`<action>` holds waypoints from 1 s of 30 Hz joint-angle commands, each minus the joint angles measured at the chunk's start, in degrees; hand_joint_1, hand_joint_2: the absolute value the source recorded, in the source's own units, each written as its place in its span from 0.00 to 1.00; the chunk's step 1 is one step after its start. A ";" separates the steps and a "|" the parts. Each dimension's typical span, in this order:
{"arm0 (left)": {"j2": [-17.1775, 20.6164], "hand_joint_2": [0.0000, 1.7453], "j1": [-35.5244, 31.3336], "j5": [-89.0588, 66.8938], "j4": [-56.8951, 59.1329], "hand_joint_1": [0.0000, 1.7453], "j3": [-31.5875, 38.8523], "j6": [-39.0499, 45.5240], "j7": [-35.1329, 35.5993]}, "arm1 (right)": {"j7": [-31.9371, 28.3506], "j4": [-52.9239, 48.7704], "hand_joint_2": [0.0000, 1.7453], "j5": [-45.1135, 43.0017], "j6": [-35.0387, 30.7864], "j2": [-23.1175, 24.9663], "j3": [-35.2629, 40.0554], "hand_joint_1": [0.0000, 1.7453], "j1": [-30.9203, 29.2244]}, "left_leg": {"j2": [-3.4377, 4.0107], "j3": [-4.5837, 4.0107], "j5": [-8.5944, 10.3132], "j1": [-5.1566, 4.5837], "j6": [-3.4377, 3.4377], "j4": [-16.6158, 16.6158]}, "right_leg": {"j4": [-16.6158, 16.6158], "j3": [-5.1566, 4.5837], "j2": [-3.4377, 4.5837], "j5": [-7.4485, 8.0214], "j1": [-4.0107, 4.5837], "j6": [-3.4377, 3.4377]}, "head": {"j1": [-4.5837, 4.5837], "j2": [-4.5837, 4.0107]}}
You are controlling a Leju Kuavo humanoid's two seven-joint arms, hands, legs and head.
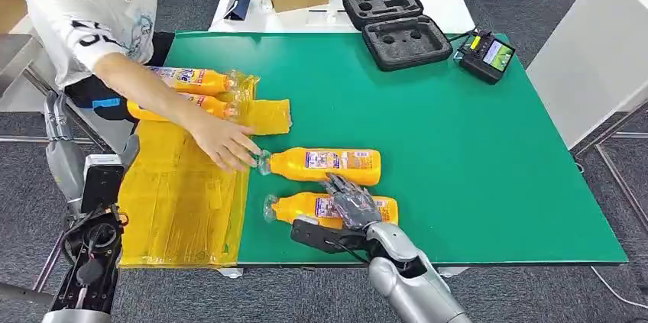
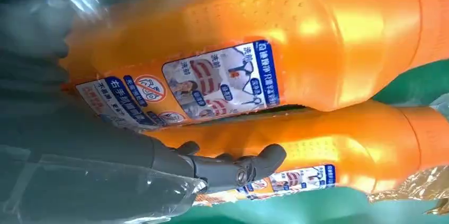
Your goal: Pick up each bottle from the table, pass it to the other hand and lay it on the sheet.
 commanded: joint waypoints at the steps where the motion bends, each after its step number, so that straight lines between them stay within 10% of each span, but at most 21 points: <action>1: -1.61 1.00 -1.99 0.21 1.60 0.00 1.64 -0.59 0.79 | 0.24 4.95 1.00 -0.87 2.71 0.39 -2.01 1.00 -1.18 | -0.10 0.18 -0.04 -0.01 0.00 -0.04 | -0.04 0.20 -0.05 -0.06 -0.01 0.00 | 0.00 0.00; 18: -1.96 1.00 -2.66 0.45 2.73 0.00 1.19 -1.40 0.99 | -5.22 3.70 1.00 -5.02 4.16 0.20 -2.52 1.00 -0.32 | -0.08 0.31 -0.05 0.00 -0.02 -0.07 | -0.06 0.29 -0.06 -0.09 -0.01 -0.02 | 0.00 0.00; 24: -3.37 1.00 -2.64 2.25 3.14 0.00 0.72 -1.73 -0.48 | -22.50 0.45 1.00 -17.93 3.06 3.11 -5.55 1.00 0.13 | -0.03 0.26 -0.04 0.01 -0.01 -0.05 | -0.03 0.21 -0.04 -0.06 0.02 -0.02 | 0.02 0.00; 30: -3.34 1.00 -2.32 2.38 2.83 0.00 0.76 -1.72 -0.48 | -22.38 0.62 1.00 -17.92 3.13 3.26 -5.30 1.00 -0.23 | 0.02 0.26 -0.06 0.01 -0.01 -0.03 | -0.02 0.22 -0.01 -0.06 0.02 -0.05 | 0.00 0.00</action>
